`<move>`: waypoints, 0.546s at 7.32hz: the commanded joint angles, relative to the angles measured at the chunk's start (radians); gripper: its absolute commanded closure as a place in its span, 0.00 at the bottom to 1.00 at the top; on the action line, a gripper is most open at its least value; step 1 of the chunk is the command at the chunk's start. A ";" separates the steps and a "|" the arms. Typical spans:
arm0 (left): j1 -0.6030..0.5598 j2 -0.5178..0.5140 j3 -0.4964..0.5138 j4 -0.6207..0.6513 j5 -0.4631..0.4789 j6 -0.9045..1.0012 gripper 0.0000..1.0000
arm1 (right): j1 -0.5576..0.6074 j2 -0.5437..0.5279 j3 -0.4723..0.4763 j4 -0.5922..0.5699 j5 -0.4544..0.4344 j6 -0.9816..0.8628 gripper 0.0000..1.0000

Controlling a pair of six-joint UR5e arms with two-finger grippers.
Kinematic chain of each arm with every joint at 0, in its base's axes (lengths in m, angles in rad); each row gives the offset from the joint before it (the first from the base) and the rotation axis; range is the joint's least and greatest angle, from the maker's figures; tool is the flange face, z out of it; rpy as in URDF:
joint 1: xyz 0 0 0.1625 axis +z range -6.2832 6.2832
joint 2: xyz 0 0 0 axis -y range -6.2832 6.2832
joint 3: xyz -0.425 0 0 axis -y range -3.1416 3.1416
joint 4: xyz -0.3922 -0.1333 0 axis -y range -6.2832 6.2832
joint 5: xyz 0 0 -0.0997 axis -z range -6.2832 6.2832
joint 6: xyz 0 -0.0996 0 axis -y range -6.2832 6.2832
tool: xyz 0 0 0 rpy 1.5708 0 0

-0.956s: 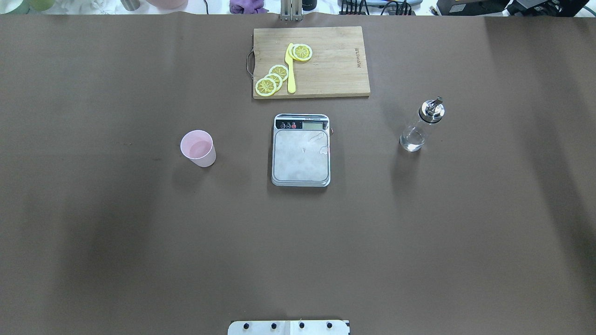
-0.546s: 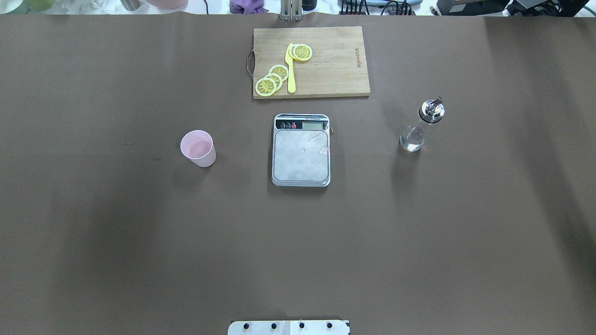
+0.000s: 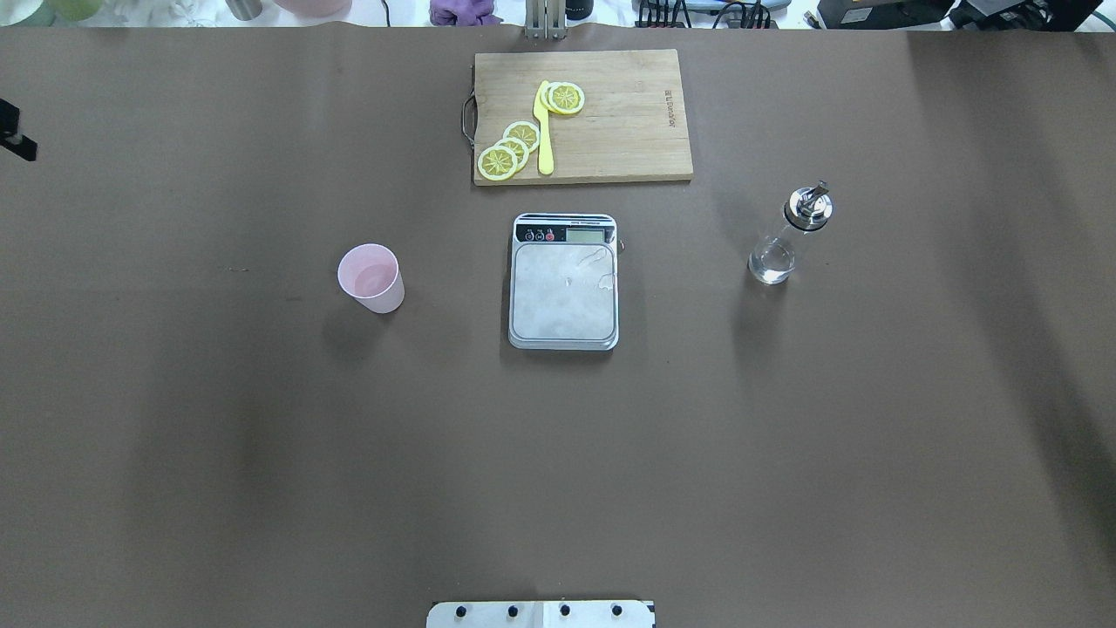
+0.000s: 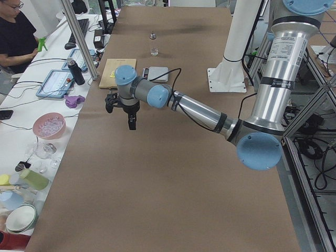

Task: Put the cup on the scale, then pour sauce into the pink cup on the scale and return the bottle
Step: 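Reach the left gripper to the pink cup and close around it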

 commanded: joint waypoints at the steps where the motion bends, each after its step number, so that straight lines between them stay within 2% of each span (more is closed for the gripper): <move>1: 0.220 -0.129 -0.025 0.001 0.098 -0.382 0.02 | -0.014 0.000 -0.001 0.001 -0.005 0.002 0.00; 2: 0.313 -0.168 -0.022 -0.003 0.157 -0.491 0.02 | -0.017 0.000 -0.001 0.001 -0.009 0.000 0.00; 4: 0.427 -0.177 0.007 -0.079 0.221 -0.547 0.02 | -0.034 0.003 -0.001 -0.001 0.000 0.022 0.00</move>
